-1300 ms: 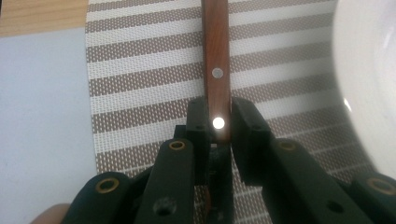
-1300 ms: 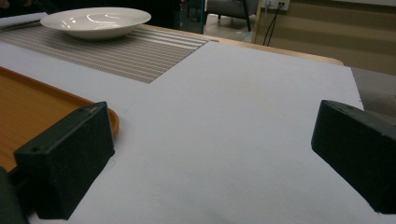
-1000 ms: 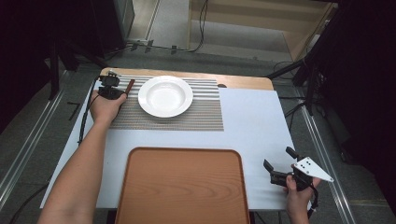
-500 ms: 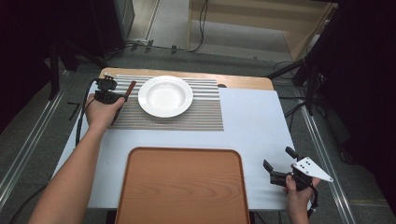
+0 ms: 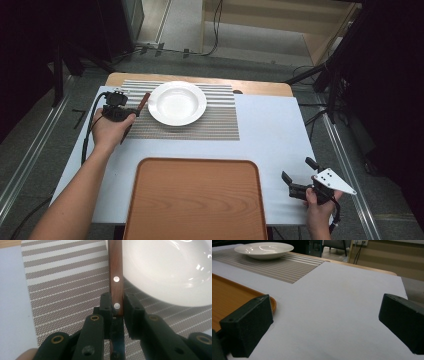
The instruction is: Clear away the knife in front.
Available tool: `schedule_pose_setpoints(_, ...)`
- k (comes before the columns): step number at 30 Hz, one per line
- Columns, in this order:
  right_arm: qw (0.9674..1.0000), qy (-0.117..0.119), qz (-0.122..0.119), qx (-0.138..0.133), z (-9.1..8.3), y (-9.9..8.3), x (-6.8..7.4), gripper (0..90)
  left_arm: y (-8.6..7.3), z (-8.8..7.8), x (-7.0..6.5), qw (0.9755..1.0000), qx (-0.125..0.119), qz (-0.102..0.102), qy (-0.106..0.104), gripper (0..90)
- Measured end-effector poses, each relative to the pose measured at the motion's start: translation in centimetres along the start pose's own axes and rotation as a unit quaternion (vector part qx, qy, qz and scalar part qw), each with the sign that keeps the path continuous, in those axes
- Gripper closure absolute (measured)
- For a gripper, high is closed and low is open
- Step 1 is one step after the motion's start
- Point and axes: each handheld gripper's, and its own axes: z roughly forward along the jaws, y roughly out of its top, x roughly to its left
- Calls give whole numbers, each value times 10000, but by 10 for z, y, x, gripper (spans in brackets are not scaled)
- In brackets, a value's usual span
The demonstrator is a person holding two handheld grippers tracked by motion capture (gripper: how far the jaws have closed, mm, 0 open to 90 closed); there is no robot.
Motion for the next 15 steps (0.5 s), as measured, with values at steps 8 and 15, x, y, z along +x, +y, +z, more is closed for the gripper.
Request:
schedule_pose_setpoints(8, 10000, -8, -5, 14, 0, 0, 0, 0, -11, -12, -13, 9997, -110, 196, -76, 769)
schedule_pose_setpoints(15, 10000, -18, -9, 22, 0, 0, 1, 0, -21, -22, -22, 9992, -152, 317, -208, 769)
